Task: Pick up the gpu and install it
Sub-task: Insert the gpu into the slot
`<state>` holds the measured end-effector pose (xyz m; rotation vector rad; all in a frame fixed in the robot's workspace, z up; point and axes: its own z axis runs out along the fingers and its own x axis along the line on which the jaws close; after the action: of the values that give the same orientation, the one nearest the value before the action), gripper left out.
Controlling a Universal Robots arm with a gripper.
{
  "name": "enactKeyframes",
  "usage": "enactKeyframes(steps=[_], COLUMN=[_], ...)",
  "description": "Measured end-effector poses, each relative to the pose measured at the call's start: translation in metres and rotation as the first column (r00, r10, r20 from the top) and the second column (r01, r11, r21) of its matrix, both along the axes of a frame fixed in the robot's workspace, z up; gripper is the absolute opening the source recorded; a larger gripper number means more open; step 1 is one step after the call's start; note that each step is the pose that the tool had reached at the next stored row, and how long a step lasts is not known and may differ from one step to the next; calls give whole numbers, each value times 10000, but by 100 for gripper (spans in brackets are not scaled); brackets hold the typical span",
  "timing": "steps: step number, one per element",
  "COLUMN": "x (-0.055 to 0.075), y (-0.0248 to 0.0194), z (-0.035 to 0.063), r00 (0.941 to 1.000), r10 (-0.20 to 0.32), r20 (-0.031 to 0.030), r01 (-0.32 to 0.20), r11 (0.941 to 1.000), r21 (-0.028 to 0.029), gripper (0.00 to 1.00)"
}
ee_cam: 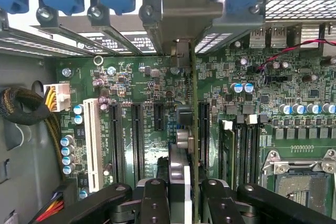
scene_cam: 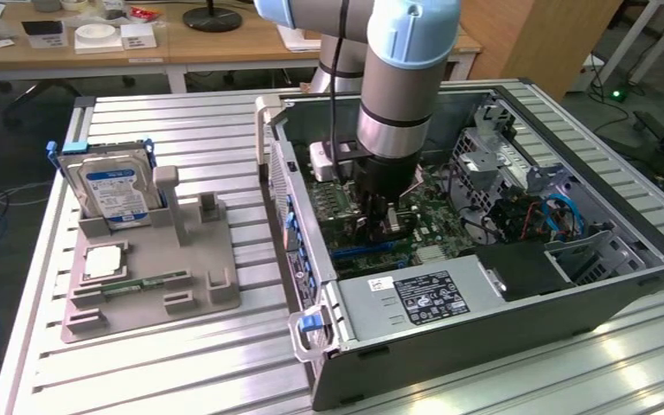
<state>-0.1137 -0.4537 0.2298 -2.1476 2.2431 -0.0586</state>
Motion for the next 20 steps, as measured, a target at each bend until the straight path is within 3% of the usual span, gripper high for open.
enactKeyframes(steps=[10, 20], x=[11, 12], y=[0, 0], z=[0, -13], r00=[9999, 9999], r10=[-21, -19], r20=[-108, -109], r01=[21, 19], r11=[10000, 10000], r21=[-1, -1], gripper=[28, 28])
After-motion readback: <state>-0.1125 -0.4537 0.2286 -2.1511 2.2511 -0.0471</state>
